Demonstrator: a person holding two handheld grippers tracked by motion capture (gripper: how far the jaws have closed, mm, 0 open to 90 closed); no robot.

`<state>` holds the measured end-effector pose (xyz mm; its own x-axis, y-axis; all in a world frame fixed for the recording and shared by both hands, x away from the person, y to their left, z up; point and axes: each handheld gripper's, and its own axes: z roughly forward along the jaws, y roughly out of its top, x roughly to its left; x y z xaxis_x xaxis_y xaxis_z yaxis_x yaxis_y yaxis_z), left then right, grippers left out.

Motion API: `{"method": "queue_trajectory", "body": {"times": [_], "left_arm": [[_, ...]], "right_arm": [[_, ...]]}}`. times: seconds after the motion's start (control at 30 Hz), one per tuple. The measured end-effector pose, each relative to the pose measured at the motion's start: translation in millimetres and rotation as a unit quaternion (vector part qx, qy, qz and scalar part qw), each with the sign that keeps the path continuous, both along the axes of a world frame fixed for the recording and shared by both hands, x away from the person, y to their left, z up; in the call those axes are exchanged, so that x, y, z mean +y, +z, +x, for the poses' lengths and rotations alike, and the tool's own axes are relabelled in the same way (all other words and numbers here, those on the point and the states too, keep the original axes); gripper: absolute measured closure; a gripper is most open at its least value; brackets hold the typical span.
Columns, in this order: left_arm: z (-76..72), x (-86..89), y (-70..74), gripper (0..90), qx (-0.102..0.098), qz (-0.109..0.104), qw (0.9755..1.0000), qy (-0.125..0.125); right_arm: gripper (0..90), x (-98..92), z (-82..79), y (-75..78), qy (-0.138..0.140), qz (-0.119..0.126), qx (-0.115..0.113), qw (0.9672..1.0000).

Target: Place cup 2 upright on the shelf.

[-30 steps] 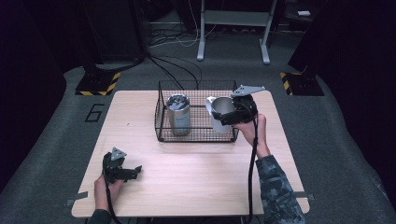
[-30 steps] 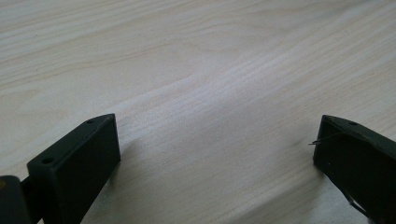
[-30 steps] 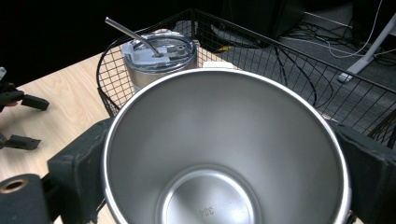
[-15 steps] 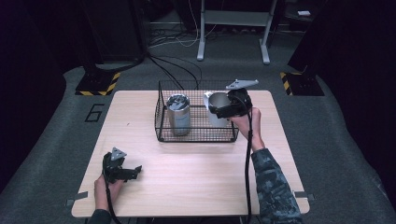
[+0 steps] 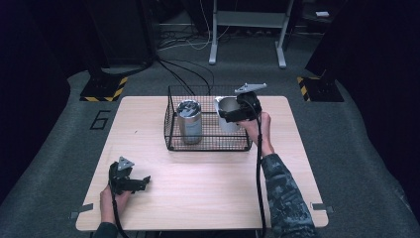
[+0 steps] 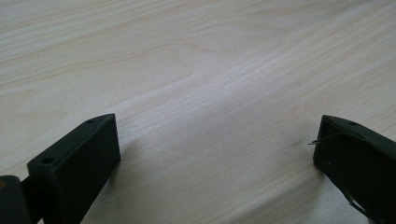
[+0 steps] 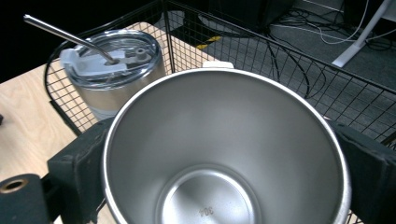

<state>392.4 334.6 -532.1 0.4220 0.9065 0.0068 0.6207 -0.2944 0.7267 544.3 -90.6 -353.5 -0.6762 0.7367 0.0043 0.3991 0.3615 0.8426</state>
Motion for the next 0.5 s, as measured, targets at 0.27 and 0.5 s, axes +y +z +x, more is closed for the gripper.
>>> {"method": "queue_trajectory", "body": {"times": [0.27, 0.5], "left_arm": [[0.0, 0.1, 0.0, 0.4, 0.000, 0.000, 1.0000, 0.000], [0.0, 0.1, 0.0, 0.4, 0.000, 0.000, 1.0000, 0.000]], "right_arm": [[5.7, 0.0, 10.8, -10.2, -0.018, 0.001, 0.004, 0.9998], [5.7, 2.7, 15.8, -15.9, -0.026, -0.001, 0.008, 0.9996]]}}
